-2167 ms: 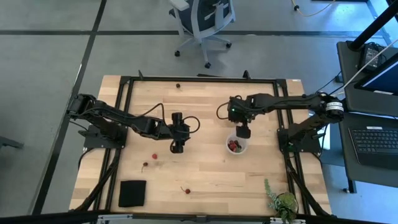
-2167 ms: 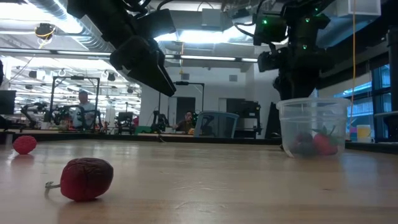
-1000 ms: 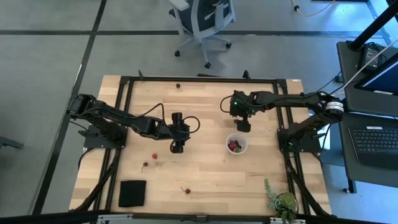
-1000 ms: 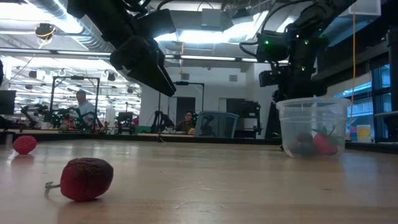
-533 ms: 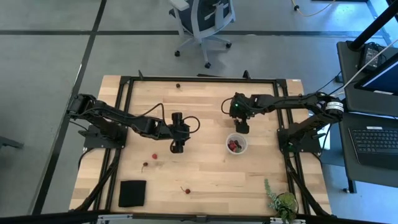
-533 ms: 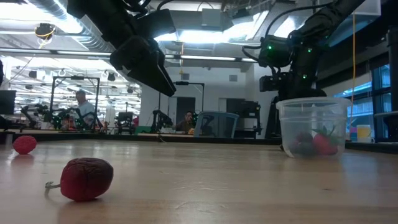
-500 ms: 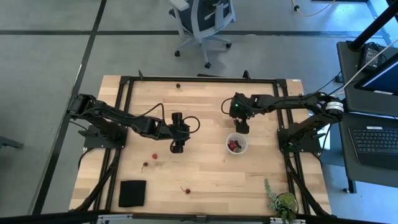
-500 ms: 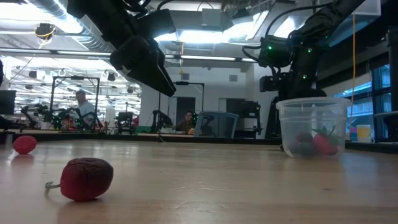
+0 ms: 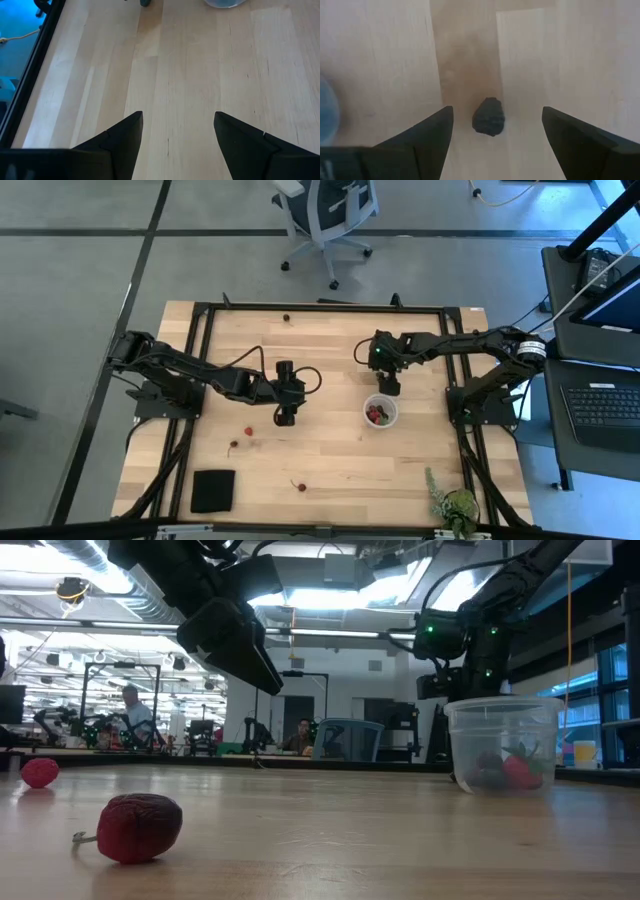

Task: Pick and placing Produce into tupperware
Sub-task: Put the blackberry into the transparent bucket

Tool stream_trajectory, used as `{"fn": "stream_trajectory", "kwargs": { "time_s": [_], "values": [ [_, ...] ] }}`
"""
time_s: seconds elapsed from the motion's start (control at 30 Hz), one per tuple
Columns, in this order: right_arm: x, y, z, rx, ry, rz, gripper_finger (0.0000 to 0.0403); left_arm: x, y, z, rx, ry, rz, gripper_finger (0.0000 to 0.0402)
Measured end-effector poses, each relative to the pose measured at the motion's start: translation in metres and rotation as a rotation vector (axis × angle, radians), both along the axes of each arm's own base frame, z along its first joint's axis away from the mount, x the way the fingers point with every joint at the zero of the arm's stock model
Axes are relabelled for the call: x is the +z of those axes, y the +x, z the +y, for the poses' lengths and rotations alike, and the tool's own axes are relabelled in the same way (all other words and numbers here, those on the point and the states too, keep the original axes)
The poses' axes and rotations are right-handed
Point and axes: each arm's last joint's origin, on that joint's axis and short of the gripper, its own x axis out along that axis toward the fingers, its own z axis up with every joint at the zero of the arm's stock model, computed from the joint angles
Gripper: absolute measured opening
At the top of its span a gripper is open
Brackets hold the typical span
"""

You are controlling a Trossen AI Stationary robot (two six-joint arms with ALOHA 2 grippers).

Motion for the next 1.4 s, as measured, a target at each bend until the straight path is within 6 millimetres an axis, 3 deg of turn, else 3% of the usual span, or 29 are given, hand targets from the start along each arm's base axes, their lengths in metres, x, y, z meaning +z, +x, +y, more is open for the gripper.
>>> {"fn": "stream_trajectory", "kwargs": {
  "time_s": [0.23,0.9,1.03,1.4],
  "values": [
    [-0.013,0.003,-0.001,-0.001,0.014,0.044,0.0304,0.000,0.000,0.000,0.000,0.000,0.000,0.0238],
    [-0.013,0.003,-0.002,-0.064,0.018,0.041,0.0299,0.000,0.000,0.000,0.000,0.000,0.000,0.0238],
    [-0.014,0.003,-0.001,-0.062,0.021,0.045,0.0267,0.000,0.000,0.000,0.000,0.000,0.000,0.0238],
    [-0.014,0.002,-0.001,-0.056,0.019,0.048,0.0131,0.000,0.000,0.000,0.000,0.000,0.000,0.0238]
  ]
}}
